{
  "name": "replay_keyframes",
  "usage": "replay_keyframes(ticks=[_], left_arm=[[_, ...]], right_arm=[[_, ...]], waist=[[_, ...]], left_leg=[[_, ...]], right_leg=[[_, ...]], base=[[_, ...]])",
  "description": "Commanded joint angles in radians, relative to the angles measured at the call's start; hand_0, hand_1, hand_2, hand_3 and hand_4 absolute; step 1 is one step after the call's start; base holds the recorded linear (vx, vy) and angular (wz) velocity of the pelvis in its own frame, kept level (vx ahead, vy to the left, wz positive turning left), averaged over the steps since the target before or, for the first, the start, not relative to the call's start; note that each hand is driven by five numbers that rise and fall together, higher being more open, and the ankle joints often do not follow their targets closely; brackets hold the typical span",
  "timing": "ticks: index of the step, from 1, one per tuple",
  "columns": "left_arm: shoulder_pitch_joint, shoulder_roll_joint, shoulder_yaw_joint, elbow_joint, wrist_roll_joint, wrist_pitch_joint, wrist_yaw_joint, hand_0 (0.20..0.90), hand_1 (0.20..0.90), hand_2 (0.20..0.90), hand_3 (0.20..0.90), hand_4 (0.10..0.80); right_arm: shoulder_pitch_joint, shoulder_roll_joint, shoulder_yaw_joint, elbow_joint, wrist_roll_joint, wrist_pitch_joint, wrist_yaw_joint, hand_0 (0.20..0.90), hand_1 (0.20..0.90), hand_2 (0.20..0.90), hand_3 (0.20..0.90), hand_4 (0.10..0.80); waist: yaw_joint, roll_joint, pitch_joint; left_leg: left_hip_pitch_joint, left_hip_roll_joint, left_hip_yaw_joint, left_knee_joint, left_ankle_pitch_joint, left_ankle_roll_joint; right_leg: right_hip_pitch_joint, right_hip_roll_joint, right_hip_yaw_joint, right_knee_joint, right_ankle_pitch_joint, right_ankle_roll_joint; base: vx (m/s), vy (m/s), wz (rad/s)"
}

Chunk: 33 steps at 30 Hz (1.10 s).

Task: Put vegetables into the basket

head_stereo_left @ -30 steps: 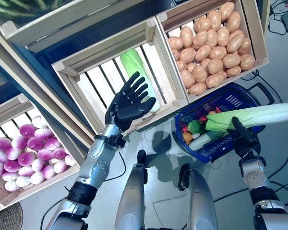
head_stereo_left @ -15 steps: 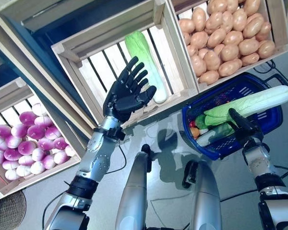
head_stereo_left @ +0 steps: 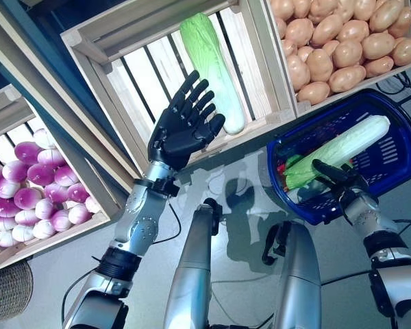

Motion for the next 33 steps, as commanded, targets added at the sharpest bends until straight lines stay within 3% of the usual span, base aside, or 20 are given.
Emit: replay_keyframes(ticks=[1, 2, 3, 4, 5, 11, 14, 17, 21, 26, 29, 30, 31, 33], left_arm=[[-0.119, 0.002, 0.005, -0.116, -0.028, -0.095, -0.054, 0.900, 0.900, 0.900, 0.900, 0.800], [-0.122, 0.000, 0.004, -0.119, -0.025, -0.093, -0.050, 0.900, 0.900, 0.900, 0.900, 0.800], [-0.126, -0.003, 0.005, -0.117, -0.023, -0.090, -0.054, 0.900, 0.900, 0.900, 0.900, 0.800], [-0.128, -0.004, 0.003, -0.115, -0.020, -0.090, -0.052, 0.900, 0.900, 0.900, 0.900, 0.800], [-0.132, -0.006, 0.002, -0.116, -0.020, -0.088, -0.046, 0.900, 0.900, 0.900, 0.900, 0.800], [-0.156, -0.002, -0.004, -0.116, -0.026, -0.084, -0.037, 0.900, 0.900, 0.900, 0.900, 0.800], [-0.156, -0.007, -0.006, -0.111, -0.019, -0.086, -0.040, 0.900, 0.900, 0.900, 0.900, 0.800], [-0.151, -0.001, -0.015, -0.116, -0.024, -0.100, -0.035, 0.900, 0.900, 0.900, 0.900, 0.800], [-0.130, 0.014, -0.023, -0.120, 0.003, -0.153, -0.045, 0.900, 0.900, 0.900, 0.900, 0.800], [-0.113, 0.045, -0.025, -0.133, 0.138, -0.208, -0.029, 0.900, 0.900, 0.900, 0.900, 0.800], [-0.115, 0.095, -0.020, -0.145, 0.377, -0.237, 0.041, 0.900, 0.900, 0.900, 0.900, 0.800], [-0.124, 0.130, -0.014, -0.147, 0.543, -0.241, 0.115, 0.900, 0.900, 0.900, 0.900, 0.800], [-0.131, 0.145, -0.012, -0.149, 0.619, -0.238, 0.155, 0.900, 0.900, 0.900, 0.900, 0.800], [-0.155, 0.241, 0.000, -0.129, 0.817, -0.182, 0.250, 0.900, 0.900, 0.900, 0.900, 0.800]], right_arm=[[-0.119, -0.081, 0.015, 0.014, -0.040, -0.036, -0.023, 0.300, 0.300, 0.300, 0.300, 0.400], [-0.124, -0.078, 0.018, 0.025, -0.048, -0.039, -0.027, 0.324, 0.324, 0.324, 0.324, 0.416], [-0.133, -0.076, 0.023, 0.043, -0.082, -0.039, -0.038, 0.698, 0.698, 0.698, 0.698, 0.665], [-0.140, -0.077, 0.031, 0.053, -0.098, -0.028, -0.056, 0.858, 0.858, 0.858, 0.858, 0.772], [-0.149, -0.077, 0.037, 0.061, -0.110, -0.023, -0.075, 0.900, 0.900, 0.900, 0.900, 0.800], [-0.193, -0.081, 0.059, 0.110, -0.223, -0.004, -0.185, 0.900, 0.900, 0.900, 0.900, 0.800], [-0.198, -0.079, 0.081, 0.120, -0.438, 0.016, -0.289, 0.900, 0.900, 0.900, 0.900, 0.800], [-0.223, -0.105, 0.151, 0.120, -0.708, 0.103, -0.405, 0.900, 0.900, 0.900, 0.900, 0.800], [-0.252, -0.132, 0.213, 0.100, -0.812, 0.220, -0.593, 0.900, 0.900, 0.900, 0.900, 0.800], [-0.247, -0.151, 0.257, 0.025, -0.976, 0.344, -0.668, 0.900, 0.900, 0.900, 0.900, 0.800], [-0.219, -0.158, 0.251, 0.011, -0.949, 0.288, -0.683, 0.900, 0.900, 0.900, 0.900, 0.800], [-0.206, -0.163, 0.245, -0.010, -0.959, 0.259, -0.679, 0.900, 0.900, 0.900, 0.900, 0.800], [-0.203, -0.166, 0.241, -0.022, -0.963, 0.250, -0.672, 0.900, 0.900, 0.900, 0.900, 0.800], [-0.166, -0.182, 0.240, -0.076, -0.919, 0.216, -0.663, 0.900, 0.900, 0.900, 0.900, 0.800]], waist=[[0.006, 0.025, -0.002], [0.007, 0.025, -0.002], [0.008, 0.027, -0.002], [0.008, 0.027, -0.002], [0.008, 0.029, -0.002], [0.013, 0.033, -0.002], [0.014, 0.033, -0.002], [0.014, 0.036, -0.002], [0.015, 0.036, -0.002], [0.013, 0.033, -0.002], [0.015, 0.034, -0.002], [0.015, 0.034, -0.002], [0.015, 0.033, -0.002], [0.011, 0.032, -0.002]], left_leg=[[0.073, -0.022, 0.047, 0.135, -0.219, 0.089], [0.071, -0.023, 0.047, 0.138, -0.220, 0.088], [0.070, -0.023, 0.048, 0.139, -0.221, 0.088], [0.067, -0.022, 0.048, 0.143, -0.220, 0.087], [0.063, -0.022, 0.048, 0.147, -0.219, 0.086], [0.052, -0.020, 0.047, 0.155, -0.221, 0.091], [0.059, -0.020, 0.046, 0.150, -0.217, 0.087], [0.062, -0.014, 0.048, 0.140, -0.210, 0.091], [0.082, -0.007, 0.051, 0.113, -0.206, 0.093], [0.121, 0.003, 0.057, 0.051, -0.194, 0.096], [0.151, 0.006, 0.062, 0.001, -0.177, 0.087], [0.158, 0.008, 0.065, -0.018, -0.167, 0.085], [0.143, 0.011, 0.069, -0.030, -0.141, 0.089], [0.154, 0.015, 0.073, -0.048, -0.133, 0.086]], right_leg=[[0.007, 0.020, 0.019, -0.045, 0.106, -0.039], [0.005, 0.020, 0.018, -0.043, 0.105, -0.040], [0.005, 0.019, 0.018, -0.040, 0.103, -0.041], [0.003, 0.019, 0.017, -0.037, 0.102, -0.042], [0.000, 0.020, 0.018, -0.033, 0.101, -0.042], [-0.011, 0.024, 0.017, -0.026, 0.098, -0.043], [0.000, 0.029, 0.015, -0.036, 0.102, -0.041], [0.001, 0.032, 0.016, -0.046, 0.111, -0.040], [0.018, 0.043, 0.015, -0.077, 0.122, -0.034], [0.054, 0.055, 0.010, -0.133, 0.135, -0.031], [0.088, 0.061, 0.007, -0.177, 0.146, -0.031], [0.095, 0.062, 0.007, -0.190, 0.151, -0.031], [0.081, 0.061, 0.002, -0.201, 0.174, -0.039], [0.093, 0.063, 0.001, -0.217, 0.176, -0.039]], base=[[0.000, 0.000, 0.00], [0.000, 0.000, 0.00], [0.000, 0.000, 0.00], [0.000, 0.000, 0.00], [0.000, 0.000, 0.00], [0.000, 0.000, 0.00], [0.000, 0.000, 0.00], [0.000, 0.000, 0.00], [0.000, 0.000, 0.00], [0.000, 0.000, 0.00], [0.003, -0.020, -0.01], [-0.073, -0.019, 0.03], [-0.083, -0.017, -0.01], [-0.039, -0.009, -0.03]])
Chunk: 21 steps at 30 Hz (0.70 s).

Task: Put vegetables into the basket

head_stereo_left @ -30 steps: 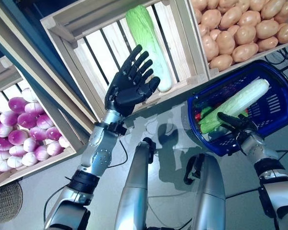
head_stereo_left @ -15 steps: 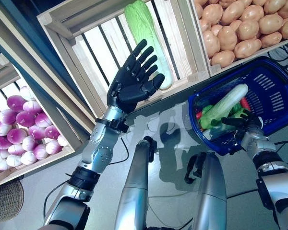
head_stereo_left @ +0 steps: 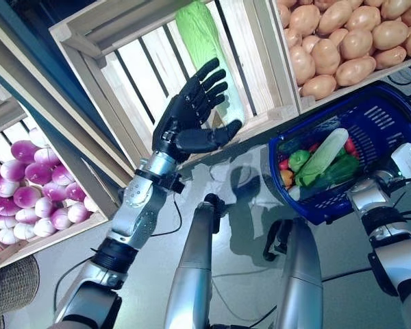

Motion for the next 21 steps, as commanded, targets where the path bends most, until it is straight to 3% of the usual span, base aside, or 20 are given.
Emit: replay_keyframes(ticks=[1, 3, 4, 7, 10, 15, 18, 21], left_arm=[[-0.118, 0.119, 0.070, -0.091, 0.356, -0.060, 0.169, 0.900, 0.900, 0.900, 0.900, 0.800], [-0.142, 0.233, 0.072, -0.049, 0.544, 0.003, 0.226, 0.900, 0.900, 0.900, 0.900, 0.800], [-0.172, 0.341, 0.047, -0.018, 0.731, 0.060, 0.262, 0.900, 0.900, 0.900, 0.900, 0.800], [-0.228, 0.450, 0.005, 0.006, 0.855, 0.126, 0.268, 0.900, 0.900, 0.900, 0.900, 0.800], [-0.319, 0.598, -0.089, 0.001, 1.007, 0.203, 0.262, 0.900, 0.900, 0.900, 0.900, 0.800], [-0.422, 0.658, -0.208, -0.005, 1.235, 0.238, 0.361, 0.900, 0.900, 0.900, 0.900, 0.800], [-0.511, 0.649, -0.326, 0.054, 1.363, 0.242, 0.510, 0.900, 0.900, 0.900, 0.900, 0.800], [-0.583, 0.628, -0.419, 0.130, 1.383, 0.219, 0.648, 0.900, 0.900, 0.900, 0.900, 0.800]], right_arm=[[0.003, -0.144, 0.014, -0.089, -0.044, -0.100, -0.076, 0.900, 0.900, 0.900, 0.900, 0.800], [0.053, -0.168, 0.006, -0.134, -0.040, -0.146, -0.042, 0.900, 0.900, 0.900, 0.900, 0.800], [0.089, -0.188, 0.004, -0.169, -0.026, -0.181, -0.026, 0.900, 0.900, 0.900, 0.900, 0.800], [0.128, -0.205, -0.005, -0.198, 0.009, -0.228, -0.010, 0.900, 0.900, 0.900, 0.900, 0.800], [0.208, -0.216, -0.024, -0.232, 0.072, -0.301, -0.001, 0.900, 0.900, 0.900, 0.900, 0.800], [0.267, -0.206, -0.035, -0.248, 0.110, -0.357, -0.002, 0.900, 0.900, 0.900, 0.900, 0.800], [0.258, -0.187, -0.021, -0.227, 0.143, -0.377, 0.007, 0.900, 0.900, 0.900, 0.900, 0.800], [0.247, -0.178, -0.010, -0.208, 0.165, -0.391, 0.017, 0.900, 0.900, 0.900, 0.900, 0.800]], waist=[[-0.004, 0.023, -0.002], [-0.012, 0.024, -0.002], [-0.020, 0.026, -0.002], [-0.029, 0.027, -0.002], [-0.047, 0.030, -0.002], [-0.068, 0.029, -0.002], [-0.085, 0.022, -0.002], [-0.097, 0.015, -0.002]], left_leg=[[0.149, 0.002, 0.075, 0.004, -0.135, 0.098], [0.149, 0.006, 0.079, 0.007, -0.134, 0.096], [0.153, 0.007, 0.082, 0.001, -0.133, 0.095], [0.155, 0.012, 0.088, -0.007, -0.132, 0.095], [0.156, 0.019, 0.099, -0.017, -0.135, 0.097], [0.165, 0.029, 0.110, -0.041, -0.135, 0.095], [0.172, 0.040, 0.117, -0.047, -0.137, 0.094], [0.174, 0.049, 0.123, -0.052, -0.137, 0.093]], right_leg=[[0.093, 0.043, 0.008, -0.170, 0.177, -0.043], [0.096, 0.044, 0.009, -0.175, 0.177, -0.041], [0.101, 0.043, 0.010, -0.183, 0.178, -0.039], [0.101, 0.041, 0.012, -0.193, 0.182, -0.036], [0.096, 0.034, 0.014, -0.203, 0.187, -0.031], [0.098, 0.031, 0.018, -0.219, 0.190, -0.028], [0.098, 0.032, 0.020, -0.220, 0.188, -0.027], [0.095, 0.036, 0.023, -0.219, 0.186, -0.027]], base=[[0.000, 0.000, 0.00], [0.000, 0.000, 0.00], [0.000, 0.000, 0.00], [0.000, 0.000, 0.00], [-0.008, 0.019, 0.06], [-0.002, 0.005, 0.01], [0.007, 0.024, -0.02], [0.005, 0.034, -0.06]])
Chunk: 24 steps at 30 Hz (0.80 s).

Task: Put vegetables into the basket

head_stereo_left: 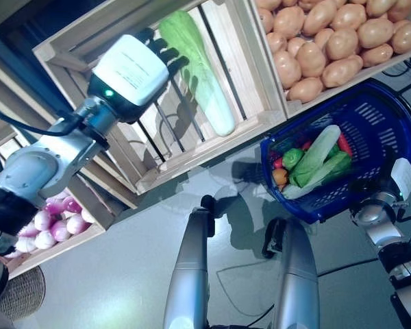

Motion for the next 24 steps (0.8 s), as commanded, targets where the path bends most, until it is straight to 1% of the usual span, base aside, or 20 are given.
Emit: replay_keyframes(ticks=[1, 2, 4, 5, 7, 9, 12, 16, 19, 21, 24], left_arm=[[-0.148, -0.022, 0.037, 0.076, 0.038, 0.015, 0.272, 0.900, 0.900, 0.900, 0.900, 0.800], [-0.157, -0.031, 0.014, 0.102, 0.032, 0.012, 0.314, 0.900, 0.900, 0.900, 0.900, 0.800], [-0.152, -0.059, 0.007, 0.157, 0.030, -0.042, 0.396, 0.900, 0.900, 0.900, 0.900, 0.800], [-0.148, -0.070, 0.000, 0.169, 0.029, -0.051, 0.409, 0.900, 0.900, 0.900, 0.900, 0.800], [-0.140, -0.084, -0.010, 0.194, 0.029, -0.076, 0.399, 0.900, 0.900, 0.900, 0.900, 0.800], [-0.135, -0.105, -0.033, 0.222, 0.049, -0.093, 0.418, 0.900, 0.900, 0.900, 0.900, 0.800], [-0.118, -0.121, -0.048, 0.247, 0.049, -0.103, 0.424, 0.900, 0.900, 0.900, 0.900, 0.800], [-0.109, -0.132, -0.067, 0.284, 0.019, -0.123, 0.365, 0.900, 0.900, 0.900, 0.900, 0.800], [-0.103, -0.144, -0.082, 0.350, -0.017, -0.139, 0.337, 0.900, 0.900, 0.900, 0.900, 0.800], [-0.104, -0.149, -0.091, 0.370, -0.017, -0.153, 0.330, 0.900, 0.900, 0.900, 0.900, 0.800], [-0.096, -0.159, -0.099, 0.410, 0.003, -0.168, 0.361, 0.900, 0.900, 0.900, 0.900, 0.800]], right_arm=[[-0.059, -0.065, -0.029, 0.010, 0.040, -0.083, -0.011, 0.900, 0.900, 0.900, 0.900, 0.800], [-0.063, -0.058, -0.024, 0.009, 0.047, -0.078, -0.007, 0.900, 0.900, 0.900, 0.900, 0.800], [-0.063, -0.045, -0.022, 0.003, 0.044, -0.072, -0.007, 0.900, 0.900, 0.900, 0.900, 0.800], [-0.067, -0.041, -0.018, -0.001, 0.042, -0.066, -0.009, 0.900, 0.900, 0.900, 0.900, 0.800], [-0.073, -0.036, -0.013, -0.008, 0.041, -0.054, -0.015, 0.900, 0.900, 0.900, 0.900, 0.800], [-0.089, -0.037, -0.003, -0.016, 0.015, -0.043, -0.015, 0.900, 0.900, 0.900, 0.900, 0.800], [-0.094, -0.049, 0.002, -0.039, 0.033, -0.021, -0.017, 0.900, 0.900, 0.900, 0.900, 0.800], [-0.095, -0.062, -0.014, -0.031, 0.045, -0.029, -0.010, 0.900, 0.900, 0.900, 0.900, 0.800], [-0.112, -0.073, -0.016, -0.020, 0.045, -0.033, 0.006, 0.900, 0.900, 0.900, 0.900, 0.800], [-0.116, -0.081, -0.017, -0.019, 0.051, -0.040, 0.008, 0.900, 0.900, 0.900, 0.900, 0.800], [-0.125, -0.090, -0.015, -0.027, 0.054, -0.033, 0.010, 0.900, 0.900, 0.900, 0.900, 0.800]], waist=[[-0.023, 0.010, -0.002], [-0.027, 0.007, -0.002], [-0.032, 0.001, -0.002], [-0.034, 0.000, -0.002], [-0.037, -0.002, -0.002], [-0.043, -0.005, -0.002], [-0.050, -0.009, -0.002], [-0.054, -0.013, -0.002], [-0.057, -0.016, -0.002], [-0.060, -0.017, -0.002], [-0.064, -0.020, -0.002]], left_leg=[[0.143, 0.025, 0.079, -0.010, -0.143, 0.077], [0.147, 0.024, 0.080, -0.011, -0.144, 0.074], [0.152, 0.027, 0.084, -0.012, -0.145, 0.072], [0.151, 0.028, 0.085, -0.011, -0.145, 0.072], [0.150, 0.031, 0.087, -0.007, -0.148, 0.073], [0.145, 0.033, 0.087, -0.005, -0.151, 0.072], [0.142, 0.036, 0.091, 0.001, -0.155, 0.070], [0.138, 0.043, 0.095, 0.002, -0.158, 0.070], [0.130, 0.049, 0.094, 0.006, -0.158, 0.064], [0.124, 0.054, 0.096, 0.012, -0.159, 0.063], [0.120, 0.057, 0.095, 0.014, -0.160, 0.060]], right_leg=[[0.067, 0.042, 0.017, -0.176, 0.185, -0.028], [0.070, 0.044, 0.018, -0.176, 0.185, -0.026], [0.072, 0.049, 0.019, -0.174, 0.182, -0.028], [0.070, 0.050, 0.021, -0.172, 0.182, -0.027], [0.068, 0.052, 0.023, -0.168, 0.178, -0.027], [0.062, 0.057, 0.027, -0.167, 0.177, -0.026], [0.058, 0.061, 0.030, -0.162, 0.173, -0.025], [0.051, 0.062, 0.029, -0.154, 0.167, -0.021], [0.044, 0.064, 0.030, -0.152, 0.166, -0.018], [0.040, 0.063, 0.030, -0.147, 0.163, -0.018], [0.036, 0.066, 0.035, -0.146, 0.161, -0.016]], base=[[0.024, 0.040, -0.09], [0.033, 0.044, -0.09], [0.029, 0.043, -0.08], [0.014, 0.037, -0.05], [0.007, 0.042, -0.05], [-0.004, 0.050, -0.08], [-0.004, 0.048, -0.10], [-0.004, 0.036, -0.05], [-0.006, 0.017, -0.10], [-0.005, 0.019, -0.11], [-0.001, 0.019, -0.02]])
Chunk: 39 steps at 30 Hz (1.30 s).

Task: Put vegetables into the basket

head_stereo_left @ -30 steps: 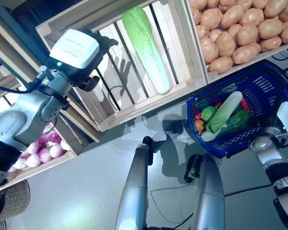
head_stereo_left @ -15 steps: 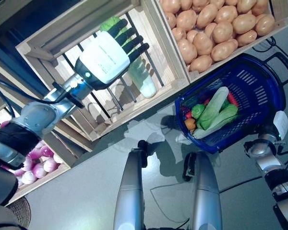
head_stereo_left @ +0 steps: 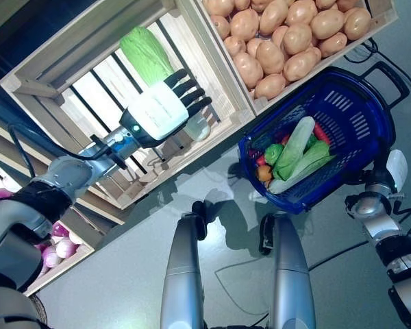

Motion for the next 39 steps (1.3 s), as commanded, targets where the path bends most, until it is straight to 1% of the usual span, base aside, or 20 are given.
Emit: replay_keyframes(ticks=[1, 2, 3, 4, 8, 15, 18, 21, 27, 32, 35, 39], left_arm=[[-0.047, 0.005, 0.078, 0.031, -0.031, -0.014, 0.129, 0.900, 0.900, 0.900, 0.900, 0.800], [-0.045, 0.003, 0.081, 0.036, -0.026, -0.015, 0.139, 0.900, 0.900, 0.900, 0.900, 0.800], [-0.042, -0.012, 0.088, 0.069, 0.000, -0.021, 0.177, 0.900, 0.900, 0.900, 0.900, 0.800], [-0.039, -0.025, 0.090, 0.089, 0.012, -0.014, 0.188, 0.900, 0.900, 0.900, 0.900, 0.800], [-0.041, -0.050, 0.088, 0.141, 0.028, -0.003, 0.187, 0.900, 0.900, 0.900, 0.900, 0.800], [-0.042, -0.073, 0.084, 0.219, -0.032, 0.053, 0.162, 0.900, 0.900, 0.900, 0.900, 0.800], [-0.042, -0.086, 0.090, 0.247, -0.074, 0.058, 0.178, 0.900, 0.900, 0.900, 0.900, 0.800], [-0.035, -0.090, 0.101, 0.246, -0.096, 0.070, 0.185, 0.900, 0.900, 0.900, 0.900, 0.800], [-0.041, -0.108, 0.104, 0.249, -0.069, 0.087, 0.160, 0.900, 0.900, 0.900, 0.900, 0.800], [-0.059, -0.110, 0.087, 0.249, -0.071, 0.097, 0.128, 0.900, 0.900, 0.900, 0.900, 0.800], [-0.074, -0.116, 0.076, 0.256, -0.042, 0.096, 0.139, 0.900, 0.900, 0.900, 0.900, 0.800], [-0.099, -0.121, 0.065, 0.250, -0.033, 0.122, 0.154, 0.900, 0.900, 0.900, 0.900, 0.800]], right_arm=[[-0.075, -0.091, -0.037, -0.025, 0.015, -0.029, -0.021, 0.900, 0.900, 0.900, 0.900, 0.800], [-0.075, -0.093, -0.037, -0.027, 0.014, -0.029, -0.021, 0.900, 0.900, 0.900, 0.900, 0.800], [-0.078, -0.099, -0.038, -0.033, 0.019, -0.029, -0.017, 0.900, 0.900, 0.900, 0.900, 0.800], [-0.081, -0.098, -0.039, -0.034, 0.013, -0.032, -0.022, 0.900, 0.900, 0.900, 0.900, 0.800], [-0.086, -0.101, -0.041, -0.039, 0.010, -0.030, -0.023, 0.900, 0.900, 0.900, 0.900, 0.800], [-0.094, -0.115, -0.040, -0.068, 0.000, -0.008, -0.022, 0.900, 0.900, 0.900, 0.900, 0.800], [-0.101, -0.124, -0.035, -0.079, -0.018, 0.004, -0.011, 0.900, 0.900, 0.900, 0.900, 0.800], [-0.092, -0.134, -0.037, -0.098, -0.024, 0.007, -0.017, 0.900, 0.900, 0.900, 0.900, 0.800], [-0.079, -0.151, -0.050, -0.146, -0.012, 0.023, -0.021, 0.900, 0.900, 0.900, 0.900, 0.800], [-0.068, -0.142, -0.053, -0.154, -0.021, 0.021, -0.008, 0.900, 0.900, 0.900, 0.900, 0.800], [-0.073, -0.137, -0.048, -0.157, -0.020, 0.020, -0.018, 0.900, 0.900, 0.900, 0.900, 0.800], [-0.079, -0.132, -0.044, -0.163, -0.024, 0.018, -0.020, 0.900, 0.900, 0.900, 0.900, 0.800]], waist=[[-0.008, -0.021, -0.002], [-0.009, -0.021, -0.002], [-0.011, -0.022, -0.002], [-0.012, -0.022, -0.002], [-0.015, -0.028, -0.002], [-0.026, -0.038, -0.002], [-0.028, -0.040, -0.002], [-0.029, -0.041, -0.002], [-0.034, -0.044, -0.002], [-0.039, -0.044, -0.002], [-0.043, -0.044, -0.002], [-0.049, -0.041, -0.002]], left_leg=[[0.098, 0.004, 0.056, 0.008, -0.144, 0.050], [0.098, 0.004, 0.057, 0.008, -0.143, 0.050], [0.091, 0.005, 0.056, 0.013, -0.145, 0.049], [0.082, 0.007, 0.055, 0.022, -0.147, 0.049], [0.067, 0.010, 0.052, 0.032, -0.152, 0.048], [0.037, 0.021, 0.049, 0.060, -0.160, 0.045], [0.026, 0.025, 0.049, 0.063, -0.162, 0.046], [0.014, 0.026, 0.048, 0.068, -0.162, 0.044], [-0.018, 0.026, 0.048, 0.085, -0.170, 0.046], [-0.026, 0.029, 0.049, 0.091, -0.175, 0.044], [-0.030, 0.033, 0.052, 0.087, -0.171, 0.045], [-0.027, 0.036, 0.061, 0.067, -0.164, 0.046]], right_leg=[[0.038, 0.019, 0.007, -0.132, 0.138, -0.017], [0.038, 0.019, 0.007, -0.132, 0.138, -0.017], [0.031, 0.018, 0.008, -0.128, 0.136, -0.017], [0.023, 0.017, 0.010, -0.121, 0.133, -0.018], [0.012, 0.016, 0.009, -0.111, 0.126, -0.017], [-0.012, 0.018, 0.016, -0.098, 0.124, -0.015], [-0.026, 0.018, 0.018, -0.092, 0.123, -0.014], [-0.038, 0.016, 0.018, -0.088, 0.124, -0.015], [-0.064, 0.010, 0.020, -0.080, 0.122, -0.014], [-0.075, 0.004, 0.019, -0.074, 0.122, -0.013], [-0.080, 0.003, 0.022, -0.079, 0.126, -0.012], [-0.079, 0.005, 0.025, -0.095, 0.134, -0.010]], base=[[-0.001, 0.030, 0.00], [-0.008, 0.045, 0.00], [-0.012, 0.039, -0.01], [-0.013, 0.041, -0.01], [0.000, 0.025, -0.01], [0.008, 0.044, -0.06], [0.003, 0.045, -0.02], [0.002, 0.011, -0.01], [0.000, 0.000, 0.00], [0.000, 0.000, 0.00], [0.000, 0.000, 0.00], [0.000, 0.000, 0.00]])
